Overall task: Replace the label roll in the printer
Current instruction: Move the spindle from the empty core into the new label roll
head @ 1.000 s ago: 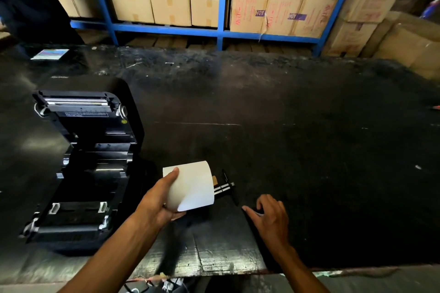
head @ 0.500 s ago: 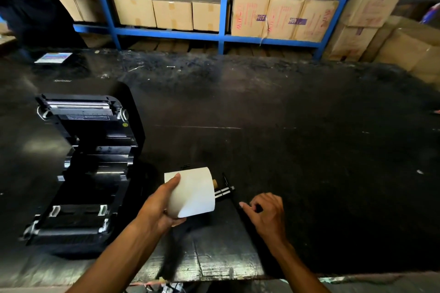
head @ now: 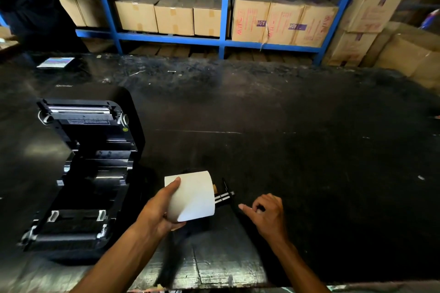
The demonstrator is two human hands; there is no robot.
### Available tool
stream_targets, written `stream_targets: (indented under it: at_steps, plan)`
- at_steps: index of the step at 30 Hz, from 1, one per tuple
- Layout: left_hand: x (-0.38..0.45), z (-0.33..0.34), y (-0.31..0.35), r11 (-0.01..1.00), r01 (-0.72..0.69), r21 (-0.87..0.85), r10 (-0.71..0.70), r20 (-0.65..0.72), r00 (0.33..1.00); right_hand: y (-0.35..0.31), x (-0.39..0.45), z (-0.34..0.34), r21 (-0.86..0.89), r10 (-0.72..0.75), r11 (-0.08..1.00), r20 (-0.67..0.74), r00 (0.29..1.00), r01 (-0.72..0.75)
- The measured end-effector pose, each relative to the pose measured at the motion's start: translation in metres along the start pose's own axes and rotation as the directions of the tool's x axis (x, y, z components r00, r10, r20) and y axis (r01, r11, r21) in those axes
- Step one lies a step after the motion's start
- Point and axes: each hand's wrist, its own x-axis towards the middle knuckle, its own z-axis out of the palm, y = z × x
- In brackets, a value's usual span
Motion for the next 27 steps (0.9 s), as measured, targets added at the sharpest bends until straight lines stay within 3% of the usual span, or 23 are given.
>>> stream_targets:
  at_steps: [7, 11, 13, 16, 25, 27]
  plan:
    - [0.003, 0.0, -0.002, 1.0, 0.009, 0.009, -0.009, 0.019, 1.0, 0.003, 0.002, -0.003, -0.023, 0.032, 0.999, 0.043, 0.999, -0.031]
    - [0.003, 0.001, -0.001, 1.0, 0.014, 0.023, -0.014, 0.01, 1.0, 0.011, 0.011, -0.006, -0.313, -0.1, 0.944, 0.032, 0.994, 0.105]
    - [0.003, 0.002, -0.001, 1.0, 0.02, 0.02, -0.021, 0.017, 1.0, 0.01, 0.014, -0.007, -0.495, -0.159, 0.845, 0.13, 0.979, 0.203]
    - [0.004, 0.003, 0.0, 1.0, 0.017, 0.02, -0.017, 0.021, 1.0, 0.006, 0.009, -0.004, -0.611, -0.139, 0.736, 0.288, 0.948, 0.293]
    - [0.008, 0.005, 0.005, 1.0, 0.004, -0.007, -0.003, 0.033, 0.999, 0.015, -0.007, -0.005, -0.537, -0.282, 0.733, 0.32, 0.904, 0.418]
    - [0.009, 0.004, 0.006, 1.0, 0.003, -0.008, -0.002, 0.036, 0.999, 0.014, -0.009, -0.006, -0.515, -0.25, 0.769, 0.302, 0.92, 0.378]
